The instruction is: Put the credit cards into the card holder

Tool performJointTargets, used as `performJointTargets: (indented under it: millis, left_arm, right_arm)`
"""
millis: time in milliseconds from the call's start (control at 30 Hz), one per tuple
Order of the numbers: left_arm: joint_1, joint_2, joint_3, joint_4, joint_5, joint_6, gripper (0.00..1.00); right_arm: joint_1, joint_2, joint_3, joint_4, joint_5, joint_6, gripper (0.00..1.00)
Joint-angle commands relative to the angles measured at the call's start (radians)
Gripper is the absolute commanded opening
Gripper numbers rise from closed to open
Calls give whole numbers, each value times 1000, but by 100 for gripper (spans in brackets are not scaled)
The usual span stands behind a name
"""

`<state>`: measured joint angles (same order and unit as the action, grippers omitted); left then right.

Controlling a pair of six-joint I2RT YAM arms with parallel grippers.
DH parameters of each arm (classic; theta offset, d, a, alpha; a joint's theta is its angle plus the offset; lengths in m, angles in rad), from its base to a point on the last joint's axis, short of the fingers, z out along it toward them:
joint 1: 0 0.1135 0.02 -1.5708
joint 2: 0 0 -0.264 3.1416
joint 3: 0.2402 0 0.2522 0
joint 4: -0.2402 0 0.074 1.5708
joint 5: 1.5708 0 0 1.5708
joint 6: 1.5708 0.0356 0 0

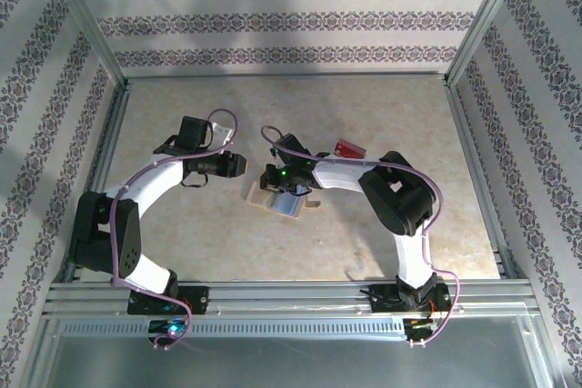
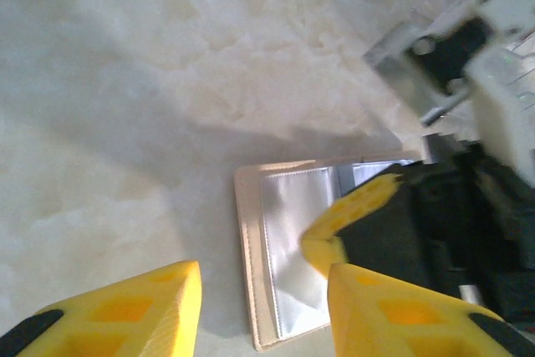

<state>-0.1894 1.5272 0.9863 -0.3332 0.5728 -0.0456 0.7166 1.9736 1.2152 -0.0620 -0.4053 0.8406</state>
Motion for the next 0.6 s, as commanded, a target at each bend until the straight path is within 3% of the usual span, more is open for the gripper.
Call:
performJointTargets:
  millis: [0, 133, 300, 433, 567]
  left_arm:
    - [-36, 26, 114, -91, -27, 103, 47]
    - [-83, 56, 210, -92, -57, 158, 53]
    - [-160, 124, 294, -47, -95, 144, 68]
    - [-226, 205, 355, -30, -122, 171, 76]
    - [-292, 302, 443, -52, -162, 196, 82]
  right_arm:
    - [-47, -159, 8, -98, 58, -98, 11]
    - [-109, -298, 26, -290, 140, -276, 26]
    - [-209, -437, 36, -492, 213, -498, 35]
    - [-326, -517, 7, -537, 252, -615, 53]
    - [-454, -536, -11, -550, 231, -693, 64]
